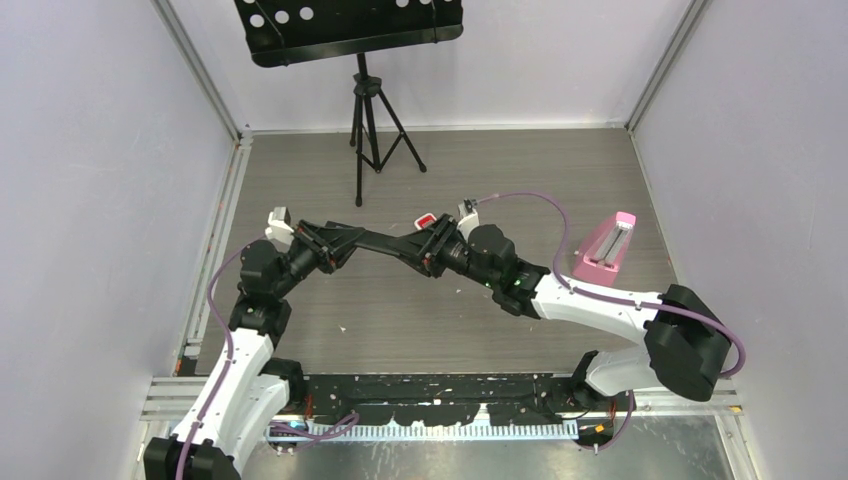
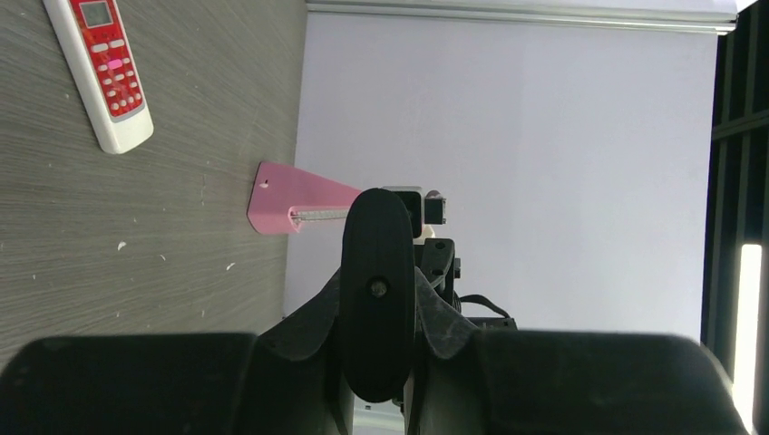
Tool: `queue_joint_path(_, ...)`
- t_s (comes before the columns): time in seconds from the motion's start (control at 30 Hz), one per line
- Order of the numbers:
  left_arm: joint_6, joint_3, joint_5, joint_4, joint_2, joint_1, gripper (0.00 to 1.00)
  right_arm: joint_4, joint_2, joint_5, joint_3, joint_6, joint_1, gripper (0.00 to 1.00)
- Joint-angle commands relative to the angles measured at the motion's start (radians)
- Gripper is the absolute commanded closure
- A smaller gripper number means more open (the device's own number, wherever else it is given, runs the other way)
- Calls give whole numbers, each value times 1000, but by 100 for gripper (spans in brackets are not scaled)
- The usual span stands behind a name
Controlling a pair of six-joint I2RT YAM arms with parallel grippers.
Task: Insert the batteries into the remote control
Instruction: Load the battery cover into the remote control.
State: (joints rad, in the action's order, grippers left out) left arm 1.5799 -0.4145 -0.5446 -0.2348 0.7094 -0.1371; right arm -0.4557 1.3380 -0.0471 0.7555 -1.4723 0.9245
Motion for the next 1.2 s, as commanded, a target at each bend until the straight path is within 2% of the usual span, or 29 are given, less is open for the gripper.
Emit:
queue_joint_path(0.0,-11,-81,-65,-48,-16,-2,100,-27,9,22,-7,-36,-3,65)
queue_joint_path(0.17,5,-80,-60,-90,-28,-2,100,-37,2,43,-51,-83,-2,71)
queue_joint_path(0.23,21,-74,-63,-127,-29,-2,100,-64,14,36,-50,-61,-2,71)
queue_joint_path(0.37,43,-79,-87,-197,-27,-2,100,-246,86,-90,-13,71,13,72)
queue_joint_path(0.67,0,-106,-198,-280,-27,-2,100,-326,189,-101,19,82,37,78)
queue_joint_path(0.93,-37,-105,-310,-284,-32,-2,100,-283,227,-96,93,115,43,80)
queue_joint_path(1.03,-36,-105,-326,-284,-28,-2,100,-173,209,-62,109,134,45,82)
queue_joint_path(1.17,-34,-101,-308,-274,-28,-3,100,-141,166,-34,76,188,43,78)
